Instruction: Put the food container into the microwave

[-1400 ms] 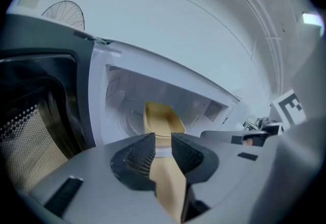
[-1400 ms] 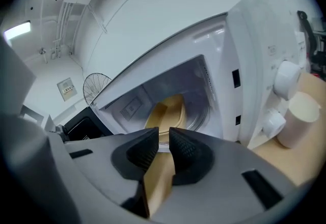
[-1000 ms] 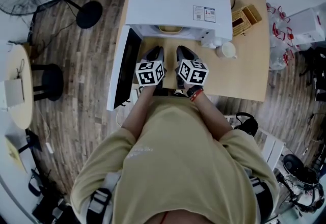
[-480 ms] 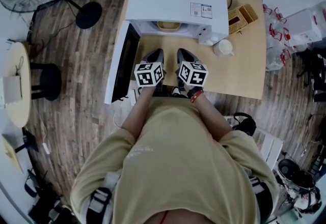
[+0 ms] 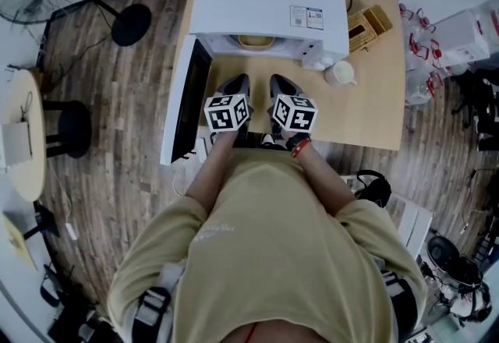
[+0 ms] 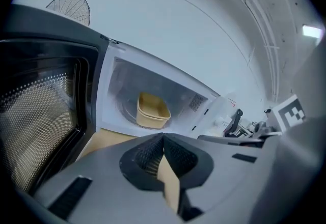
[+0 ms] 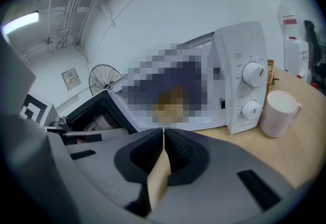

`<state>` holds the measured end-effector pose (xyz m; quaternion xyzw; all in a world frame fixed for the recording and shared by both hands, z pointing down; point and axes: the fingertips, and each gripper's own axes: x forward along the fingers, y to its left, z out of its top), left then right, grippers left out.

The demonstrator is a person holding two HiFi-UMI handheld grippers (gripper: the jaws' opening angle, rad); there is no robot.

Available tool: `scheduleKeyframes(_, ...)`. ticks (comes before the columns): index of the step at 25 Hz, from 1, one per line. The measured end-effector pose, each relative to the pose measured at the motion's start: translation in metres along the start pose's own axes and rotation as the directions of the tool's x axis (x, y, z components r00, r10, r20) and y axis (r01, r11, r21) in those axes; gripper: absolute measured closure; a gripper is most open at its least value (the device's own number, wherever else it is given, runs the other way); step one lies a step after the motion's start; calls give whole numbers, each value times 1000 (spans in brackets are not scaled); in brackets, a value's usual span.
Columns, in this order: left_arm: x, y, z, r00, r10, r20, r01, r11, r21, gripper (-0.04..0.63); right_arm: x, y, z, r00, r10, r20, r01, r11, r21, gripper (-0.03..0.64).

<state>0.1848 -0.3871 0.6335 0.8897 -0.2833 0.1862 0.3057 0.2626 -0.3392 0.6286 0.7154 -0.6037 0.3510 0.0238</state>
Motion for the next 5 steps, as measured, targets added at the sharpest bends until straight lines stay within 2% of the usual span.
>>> scheduleKeyframes(5,13,13,10,1000,5,-4,-5,1000,-11,574,14,0,7,1000,-4,-4,4,1000,0,584)
